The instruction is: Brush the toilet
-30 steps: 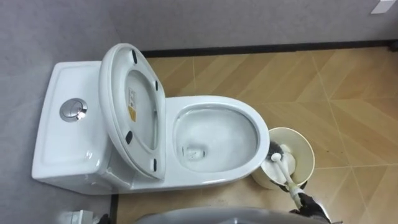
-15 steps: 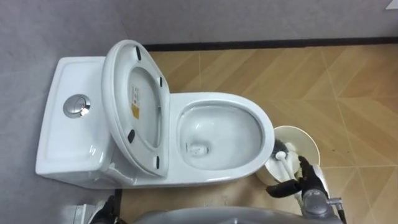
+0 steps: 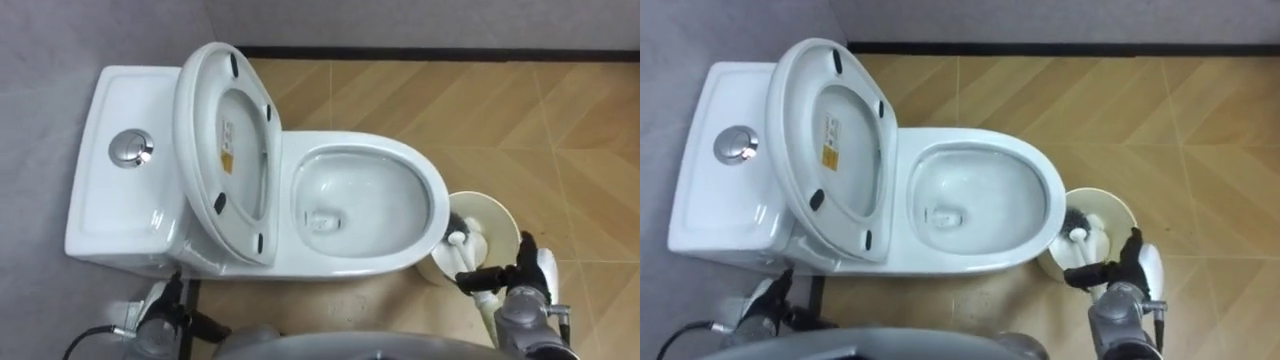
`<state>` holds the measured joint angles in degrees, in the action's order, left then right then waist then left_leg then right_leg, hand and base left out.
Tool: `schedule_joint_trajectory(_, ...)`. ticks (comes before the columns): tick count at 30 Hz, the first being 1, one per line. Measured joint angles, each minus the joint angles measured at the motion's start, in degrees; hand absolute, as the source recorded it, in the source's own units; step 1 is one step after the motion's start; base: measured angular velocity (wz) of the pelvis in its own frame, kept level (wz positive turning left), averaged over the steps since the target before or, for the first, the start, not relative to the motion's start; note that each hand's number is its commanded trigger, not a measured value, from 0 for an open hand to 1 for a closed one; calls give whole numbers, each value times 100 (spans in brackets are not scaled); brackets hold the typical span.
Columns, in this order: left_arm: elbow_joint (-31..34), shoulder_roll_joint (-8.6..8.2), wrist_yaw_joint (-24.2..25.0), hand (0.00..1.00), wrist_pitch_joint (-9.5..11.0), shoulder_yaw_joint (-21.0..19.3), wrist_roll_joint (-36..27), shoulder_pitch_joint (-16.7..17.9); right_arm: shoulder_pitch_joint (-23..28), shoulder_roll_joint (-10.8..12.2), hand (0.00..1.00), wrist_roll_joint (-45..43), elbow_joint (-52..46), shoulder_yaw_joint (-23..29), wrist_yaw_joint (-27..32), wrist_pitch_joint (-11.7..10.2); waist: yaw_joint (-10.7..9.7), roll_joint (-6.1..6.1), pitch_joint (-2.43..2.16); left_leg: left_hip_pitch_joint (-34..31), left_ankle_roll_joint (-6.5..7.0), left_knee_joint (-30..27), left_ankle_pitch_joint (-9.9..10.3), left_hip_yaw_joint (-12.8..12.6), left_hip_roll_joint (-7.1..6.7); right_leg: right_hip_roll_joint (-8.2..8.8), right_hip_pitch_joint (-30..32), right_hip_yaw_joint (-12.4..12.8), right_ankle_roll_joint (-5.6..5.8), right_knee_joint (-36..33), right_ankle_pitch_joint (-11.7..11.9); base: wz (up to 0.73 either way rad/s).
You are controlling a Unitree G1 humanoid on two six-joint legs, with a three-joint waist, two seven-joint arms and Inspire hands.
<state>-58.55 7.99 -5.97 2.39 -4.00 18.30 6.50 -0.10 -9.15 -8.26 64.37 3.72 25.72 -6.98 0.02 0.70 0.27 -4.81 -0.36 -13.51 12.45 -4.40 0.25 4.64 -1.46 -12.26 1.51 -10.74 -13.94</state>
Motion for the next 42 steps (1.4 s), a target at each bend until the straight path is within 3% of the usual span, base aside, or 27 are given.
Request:
schedule_joint_trajectory(5,-87,27,-3,0,23,142,-646,-285,-324,-78,0,370,609,-1,194,4,3,-50,14,-404,35,-57,-39,48,-14,33,453,-39,0,-212,0,6)
schedule_joint_trajectory(10,-124,35,-3,0,19,362,-839,-633,-801,-186,0,653,936,6,197,30,21,-49,54,-1025,78,-228,-95,148,-15,75,1174,-42,0,-629,-1,7)
schedule_joint_trajectory(11,-130,33,-3,0,16,469,-1009,-722,-965,-244,0,769,991,3,196,26,21,-55,90,-1136,93,-229,-128,166,-21,105,1368,-54,0,-810,-1,0)
schedule_joint_trajectory(12,-134,38,-3,0,11,550,-1114,-832,-1113,-316,0,834,1094,-5,195,15,29,-69,155,-1230,107,-235,-155,200,-20,137,1600,-62,1,-1028,-2,4)
schedule_joint_trajectory(16,-204,58,-4,0,7,869,-1326,-1189,-1458,-467,0,1127,1175,-17,189,13,113,-75,245,-1760,121,-497,-195,447,-29,260,2452,28,17,-1787,-96,-1)
schedule_joint_trajectory(17,-190,65,-10,0,3,878,-1393,-1282,-1576,-473,0,1136,1170,-20,188,8,160,-18,258,-2028,113,-696,-191,668,-101,325,2674,87,-3,-1685,-144,-30)
schedule_joint_trajectory(19,-170,4,-59,0,-35,878,-1522,-1418,-1820,-594,0,1202,1182,-144,184,10,148,-110,266,-2645,70,-1235,-151,572,-129,367,2932,29,-57,-1808,-116,-5)
schedule_joint_trajectory(20,-171,-37,-61,0,-59,896,-1603,-1525,-1910,-713,0,1244,1266,-218,172,36,112,-161,285,-3074,25,-1474,-155,382,-152,337,3032,205,-80,-1817,-131,49)
schedule_joint_trajectory(21,-126,-31,-61,0,-54,997,-1661,-1624,-1912,-844,0,1268,1352,-233,162,77,98,-255,270,-3357,123,-1232,-472,171,-135,307,3175,274,-46,-1930,-164,48)
schedule_joint_trajectory(22,-32,-5,-61,0,-56,1034,-1663,-1632,-1910,-886,0,1310,1364,-234,155,96,135,-291,257,-3454,316,-1179,-650,-11,-95,311,3271,223,-13,-2083,-221,43)
schedule_joint_trajectory(23,127,64,-61,0,-52,1154,-1687,-1636,-1898,-920,0,1403,1363,-256,141,137,142,-179,278,-3579,391,-1287,-630,-238,-90,431,3469,130,-3,-2361,-362,29)
schedule_joint_trajectory(25,360,98,-61,0,-51,1286,-1774,-1672,-1968,-1011,0,1624,1362,-256,141,198,189,-101,299,-3862,421,-1441,-630,-261,-95,473,3769,96,3,-2555,-389,20)
schedule_joint_trajectory(30,758,118,-64,0,-68,1559,-2113,-1808,-2283,-1180,0,1724,1305,-571,141,332,212,-108,302,-4520,600,-1845,-598,-263,-93,526,4343,-96,-29,-2851,-486,-4)
schedule_joint_trajectory(35,1275,167,-64,0,-114,1722,-2155,-1773,-2339,-1207,0,1776,1255,-588,128,520,355,-145,293,-4972,638,-2204,-571,-311,-81,548,4920,99,-14,-3341,-579,-9)
schedule_joint_trajectory(39,1590,162,-64,0,-121,1913,-2218,-1727,-2349,-1211,0,2111,1197,-591,104,593,450,-171,287,-5209,691,-2261,-659,-413,-105,611,5304,235,-29,-3604,-584,-8)
schedule_joint_trajectory(42,1732,159,-63,0,-124,2082,-2326,-1713,-2339,-1211,0,2196,1215,-729,52,679,497,-215,284,-5316,695,-2349,-666,-432,-108,647,5444,242,-31,-3749,-587,0)
